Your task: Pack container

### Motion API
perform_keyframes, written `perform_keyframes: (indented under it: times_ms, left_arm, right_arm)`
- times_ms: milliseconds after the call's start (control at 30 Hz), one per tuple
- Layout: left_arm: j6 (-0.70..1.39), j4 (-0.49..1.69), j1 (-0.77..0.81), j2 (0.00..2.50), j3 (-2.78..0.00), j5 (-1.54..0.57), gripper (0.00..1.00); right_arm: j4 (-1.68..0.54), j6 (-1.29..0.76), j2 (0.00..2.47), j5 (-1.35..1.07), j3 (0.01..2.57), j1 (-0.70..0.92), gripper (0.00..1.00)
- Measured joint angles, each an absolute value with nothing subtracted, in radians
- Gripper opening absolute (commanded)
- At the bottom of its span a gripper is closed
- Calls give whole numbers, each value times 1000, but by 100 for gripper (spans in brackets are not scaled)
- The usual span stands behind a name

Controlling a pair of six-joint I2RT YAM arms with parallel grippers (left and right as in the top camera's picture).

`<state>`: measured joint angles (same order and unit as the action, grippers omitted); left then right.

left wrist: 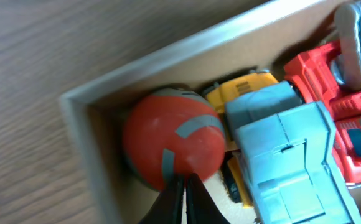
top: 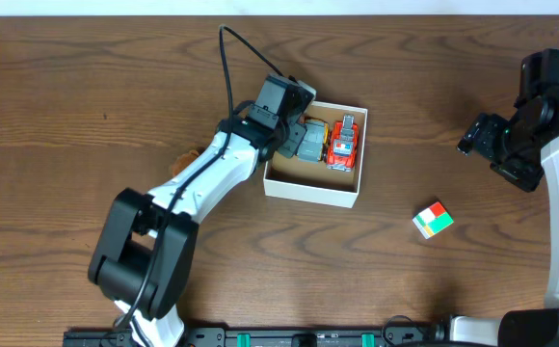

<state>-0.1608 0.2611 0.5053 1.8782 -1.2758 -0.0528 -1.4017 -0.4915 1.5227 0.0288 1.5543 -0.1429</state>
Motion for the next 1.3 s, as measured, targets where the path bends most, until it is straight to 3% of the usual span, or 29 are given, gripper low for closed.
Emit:
perform_keyframes:
  times_ms: [467, 800, 1033, 1300]
  left_arm:
    - [-160, 267, 506, 1823, -1276, -52, 6]
    - [-133, 469, 492, 1576, -1276, 63, 6]
    - [1, 704, 362, 1561, -1275, 93, 6]
    - [83, 794, 112, 1340, -1272, 102, 6]
  right_arm:
    - [-1402, -492, 1523, 29, 1554, -143, 84]
    - [-1402, -480, 1523, 28, 1554, -143, 83]
    - [-1421, -423, 1523, 38, 1553, -143, 79]
    - [-1411, -352, 1523, 66, 1553, -139, 89]
